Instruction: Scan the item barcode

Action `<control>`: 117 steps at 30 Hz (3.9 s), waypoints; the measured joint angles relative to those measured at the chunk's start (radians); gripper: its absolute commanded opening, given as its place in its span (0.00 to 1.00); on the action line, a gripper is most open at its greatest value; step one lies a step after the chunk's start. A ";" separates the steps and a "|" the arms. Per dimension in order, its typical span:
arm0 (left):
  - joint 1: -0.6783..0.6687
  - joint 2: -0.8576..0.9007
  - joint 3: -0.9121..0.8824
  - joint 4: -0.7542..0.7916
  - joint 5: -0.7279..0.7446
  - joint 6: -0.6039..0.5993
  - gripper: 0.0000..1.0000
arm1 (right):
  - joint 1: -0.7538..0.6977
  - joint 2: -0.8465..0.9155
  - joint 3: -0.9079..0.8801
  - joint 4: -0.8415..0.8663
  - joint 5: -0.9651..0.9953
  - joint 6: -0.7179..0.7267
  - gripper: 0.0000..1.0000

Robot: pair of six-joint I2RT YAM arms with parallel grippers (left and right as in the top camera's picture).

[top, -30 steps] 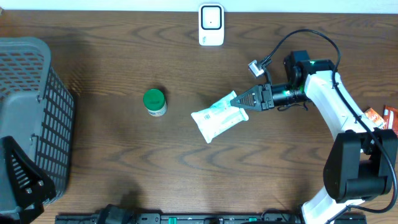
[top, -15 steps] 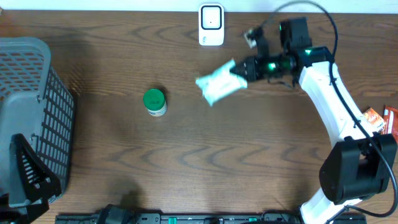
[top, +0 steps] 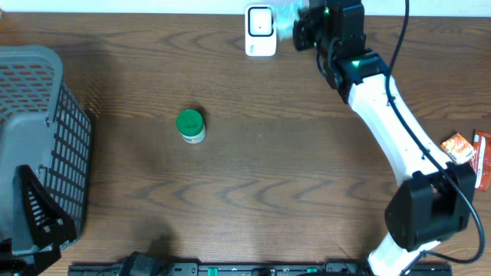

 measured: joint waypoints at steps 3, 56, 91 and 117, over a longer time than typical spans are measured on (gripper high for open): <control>0.000 0.000 0.000 -0.010 0.000 0.000 0.98 | 0.002 0.046 0.000 0.110 0.092 -0.055 0.01; 0.000 0.000 0.000 -0.015 0.000 0.000 0.98 | 0.280 0.457 0.019 0.204 0.705 -0.811 0.75; 0.000 0.000 0.000 -0.016 0.000 0.000 0.98 | 0.380 0.459 0.053 -0.273 0.454 0.505 0.99; 0.000 0.000 0.000 -0.025 0.000 0.000 0.98 | 0.356 0.492 0.197 -0.338 0.229 1.232 0.99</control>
